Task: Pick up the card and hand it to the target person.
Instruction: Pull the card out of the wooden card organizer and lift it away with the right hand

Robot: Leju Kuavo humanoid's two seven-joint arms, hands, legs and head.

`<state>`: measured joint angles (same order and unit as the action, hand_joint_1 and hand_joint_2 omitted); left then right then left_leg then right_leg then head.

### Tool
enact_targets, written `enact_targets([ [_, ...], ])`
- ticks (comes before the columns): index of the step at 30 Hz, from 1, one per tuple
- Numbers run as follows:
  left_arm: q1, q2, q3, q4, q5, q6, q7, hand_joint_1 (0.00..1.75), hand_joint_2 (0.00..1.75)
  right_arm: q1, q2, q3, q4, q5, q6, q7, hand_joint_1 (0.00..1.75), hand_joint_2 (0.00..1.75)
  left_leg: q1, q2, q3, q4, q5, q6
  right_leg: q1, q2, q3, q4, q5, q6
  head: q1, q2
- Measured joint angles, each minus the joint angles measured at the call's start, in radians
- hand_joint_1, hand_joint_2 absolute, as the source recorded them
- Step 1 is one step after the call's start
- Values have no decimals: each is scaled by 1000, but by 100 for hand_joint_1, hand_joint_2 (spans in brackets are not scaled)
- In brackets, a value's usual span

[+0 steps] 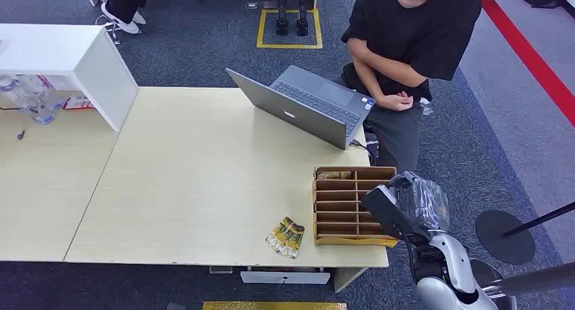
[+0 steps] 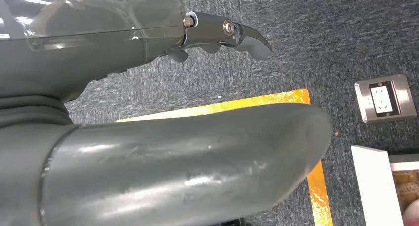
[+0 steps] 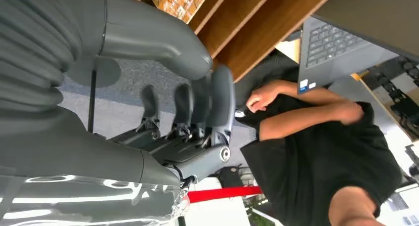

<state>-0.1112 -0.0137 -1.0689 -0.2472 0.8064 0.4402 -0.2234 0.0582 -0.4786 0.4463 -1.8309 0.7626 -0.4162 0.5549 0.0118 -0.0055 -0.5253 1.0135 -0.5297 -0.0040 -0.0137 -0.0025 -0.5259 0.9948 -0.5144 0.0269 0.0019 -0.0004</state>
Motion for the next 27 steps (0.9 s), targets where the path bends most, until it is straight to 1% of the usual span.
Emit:
enact_targets([
  [13,-1,0,0,0,-3,-3,2,0,0,-20,-16,41,26,2,36,16,113,175,0,0,0,0,0,0,0,0,0,0,0,0,0,0],
  [15,-1,0,0,0,-3,-3,2,0,0,-21,-16,46,30,2,36,17,107,175,0,0,0,0,0,0,0,0,0,0,0,0,0,0],
  [18,-2,0,0,0,-3,-3,3,0,0,-24,-18,53,36,2,38,18,90,175,0,0,0,0,0,0,0,0,0,0,0,0,0,0],
  [19,-2,0,0,0,-3,-3,3,0,0,-25,-18,55,38,3,40,19,87,175,0,0,0,0,0,0,0,0,0,0,0,0,0,0],
  [27,-8,0,-1,0,-7,-7,5,0,0,-38,-28,78,51,39,71,46,83,175,0,0,0,0,0,0,0,0,0,0,0,0,0,0],
])
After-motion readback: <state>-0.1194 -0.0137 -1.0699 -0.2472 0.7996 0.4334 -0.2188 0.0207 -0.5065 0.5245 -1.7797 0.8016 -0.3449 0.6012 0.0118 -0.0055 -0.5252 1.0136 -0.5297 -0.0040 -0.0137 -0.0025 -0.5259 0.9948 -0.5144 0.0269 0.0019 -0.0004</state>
